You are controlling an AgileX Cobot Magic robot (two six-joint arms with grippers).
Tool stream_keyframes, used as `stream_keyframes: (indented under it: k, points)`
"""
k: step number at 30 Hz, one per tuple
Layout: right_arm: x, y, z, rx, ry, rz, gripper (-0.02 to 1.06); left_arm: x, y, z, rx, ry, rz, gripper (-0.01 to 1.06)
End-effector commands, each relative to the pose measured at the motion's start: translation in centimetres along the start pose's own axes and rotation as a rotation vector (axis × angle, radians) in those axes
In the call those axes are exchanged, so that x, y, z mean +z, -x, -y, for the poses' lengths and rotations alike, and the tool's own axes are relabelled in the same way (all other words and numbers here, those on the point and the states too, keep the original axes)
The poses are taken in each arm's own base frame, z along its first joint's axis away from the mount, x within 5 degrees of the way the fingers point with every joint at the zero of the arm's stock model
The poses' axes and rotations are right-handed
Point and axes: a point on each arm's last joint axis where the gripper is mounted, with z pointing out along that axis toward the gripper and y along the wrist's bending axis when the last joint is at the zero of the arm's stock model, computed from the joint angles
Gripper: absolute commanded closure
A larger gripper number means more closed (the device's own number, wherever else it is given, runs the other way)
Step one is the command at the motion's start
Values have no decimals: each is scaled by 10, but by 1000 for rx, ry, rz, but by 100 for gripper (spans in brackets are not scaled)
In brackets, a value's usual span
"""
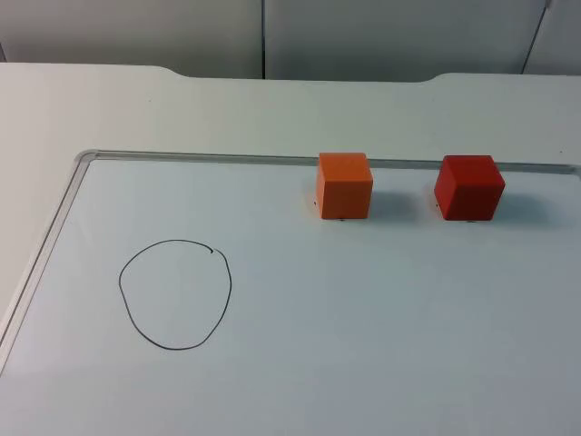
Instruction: Pick up one cube with the left hand and another cube with the right hand. First place the cube in the right hand at the target position, then stack the cube in the left hand on top.
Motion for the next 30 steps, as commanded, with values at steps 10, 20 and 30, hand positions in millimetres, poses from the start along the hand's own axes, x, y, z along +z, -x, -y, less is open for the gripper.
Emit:
stream_keyframes:
  k: [10,20,30]
  points:
    - [-8,41,0,-25,-2,59,4,0,0,1,-5,-4,8,0]
    - [9,102,-1,-78,5,18,5,0,0,0,-4,-2,8,0]
    - [47,163,-7,-90,61,-2,5,0,0,0,-4,-2,8,0]
